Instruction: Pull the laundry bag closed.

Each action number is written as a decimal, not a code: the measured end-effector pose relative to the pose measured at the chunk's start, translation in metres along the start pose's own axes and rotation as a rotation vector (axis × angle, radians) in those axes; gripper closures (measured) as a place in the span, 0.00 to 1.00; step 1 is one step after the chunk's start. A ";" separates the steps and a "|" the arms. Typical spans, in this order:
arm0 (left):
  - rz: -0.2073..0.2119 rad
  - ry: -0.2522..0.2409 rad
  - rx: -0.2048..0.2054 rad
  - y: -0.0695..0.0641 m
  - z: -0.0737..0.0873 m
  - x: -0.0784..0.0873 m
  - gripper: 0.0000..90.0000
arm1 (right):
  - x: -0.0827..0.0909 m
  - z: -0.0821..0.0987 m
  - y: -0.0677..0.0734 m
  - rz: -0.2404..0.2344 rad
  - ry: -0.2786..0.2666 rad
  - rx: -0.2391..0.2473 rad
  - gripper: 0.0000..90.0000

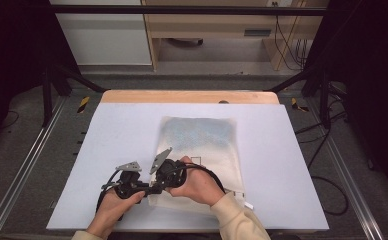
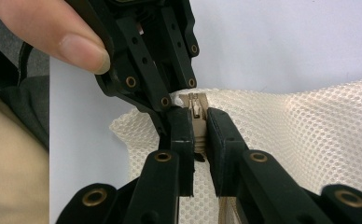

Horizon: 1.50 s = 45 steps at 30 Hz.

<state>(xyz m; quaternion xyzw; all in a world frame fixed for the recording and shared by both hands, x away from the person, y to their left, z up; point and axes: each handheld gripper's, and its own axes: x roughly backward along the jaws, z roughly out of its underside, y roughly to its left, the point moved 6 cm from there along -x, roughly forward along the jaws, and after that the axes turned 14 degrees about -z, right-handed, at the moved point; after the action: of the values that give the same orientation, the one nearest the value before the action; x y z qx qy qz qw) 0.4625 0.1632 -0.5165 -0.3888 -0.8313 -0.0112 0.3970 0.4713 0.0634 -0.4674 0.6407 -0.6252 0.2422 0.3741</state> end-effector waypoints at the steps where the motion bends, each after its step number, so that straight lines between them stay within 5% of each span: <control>1: -0.001 0.001 -0.001 0.000 0.000 0.000 0.94 | 0.000 0.000 0.000 0.000 0.007 0.002 0.91; 17: -0.008 -0.009 0.001 0.001 -0.001 0.003 0.94 | 0.004 0.010 -0.004 0.020 0.042 -0.005 0.91; 45: -0.010 -0.013 -0.050 -0.011 -0.001 -0.002 0.94 | 0.014 0.025 -0.003 0.004 0.027 -0.033 0.91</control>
<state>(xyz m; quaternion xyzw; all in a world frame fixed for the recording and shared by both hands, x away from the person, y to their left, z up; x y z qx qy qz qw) 0.4569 0.1541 -0.5134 -0.3945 -0.8354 -0.0316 0.3814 0.4713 0.0349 -0.4721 0.6300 -0.6253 0.2411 0.3924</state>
